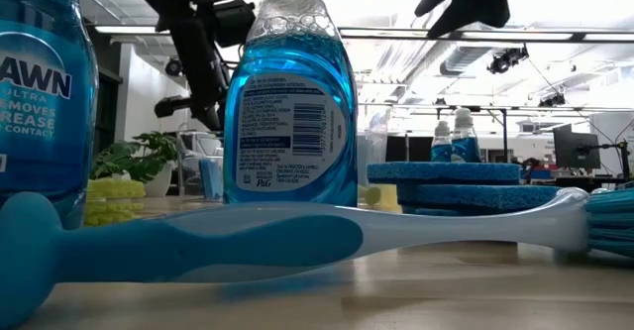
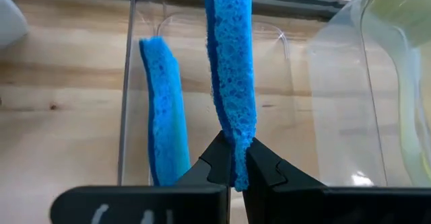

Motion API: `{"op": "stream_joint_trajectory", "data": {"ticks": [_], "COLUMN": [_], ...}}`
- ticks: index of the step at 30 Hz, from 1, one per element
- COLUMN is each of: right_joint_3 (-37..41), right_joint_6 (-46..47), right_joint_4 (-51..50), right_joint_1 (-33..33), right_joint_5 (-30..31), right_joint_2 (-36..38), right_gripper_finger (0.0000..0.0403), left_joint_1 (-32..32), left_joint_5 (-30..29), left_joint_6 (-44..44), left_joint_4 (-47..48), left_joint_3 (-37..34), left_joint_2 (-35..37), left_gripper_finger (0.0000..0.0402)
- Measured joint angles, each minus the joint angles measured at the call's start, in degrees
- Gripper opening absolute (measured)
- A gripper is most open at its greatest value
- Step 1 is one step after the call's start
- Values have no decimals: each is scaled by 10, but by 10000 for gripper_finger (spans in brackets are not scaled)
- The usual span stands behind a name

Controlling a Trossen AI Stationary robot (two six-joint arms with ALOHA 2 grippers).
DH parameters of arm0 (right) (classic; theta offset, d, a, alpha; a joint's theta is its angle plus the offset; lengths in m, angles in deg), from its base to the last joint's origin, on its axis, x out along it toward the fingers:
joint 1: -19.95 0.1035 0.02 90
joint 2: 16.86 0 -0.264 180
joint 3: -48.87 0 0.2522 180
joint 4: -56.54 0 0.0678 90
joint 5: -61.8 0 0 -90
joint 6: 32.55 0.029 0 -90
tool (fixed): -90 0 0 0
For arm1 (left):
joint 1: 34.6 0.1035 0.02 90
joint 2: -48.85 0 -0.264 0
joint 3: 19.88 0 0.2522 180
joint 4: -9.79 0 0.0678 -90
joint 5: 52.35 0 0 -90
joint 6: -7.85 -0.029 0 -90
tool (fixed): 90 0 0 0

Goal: Pick & Place Kitchen Sink Supplies
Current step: Put the sponge into the transparent bin

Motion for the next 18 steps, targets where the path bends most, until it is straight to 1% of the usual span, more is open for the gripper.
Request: {"op": "stream_joint_trajectory", "data": {"ticks": [7, 18], "right_joint_3": [0, 0], "right_joint_6": [8, 2], "right_joint_4": [0, 7], "right_joint_1": [41, 58], "right_joint_5": [22, 19], "right_joint_2": [0, 0], "right_gripper_finger": [222, 222], "left_joint_1": [-26, -43], "left_joint_5": [-26, -38], "left_joint_6": [45, 69], "left_joint_4": [24, 46], "left_joint_3": [0, 0], "left_joint_2": [0, 0], "left_gripper_finger": [9, 9]}}
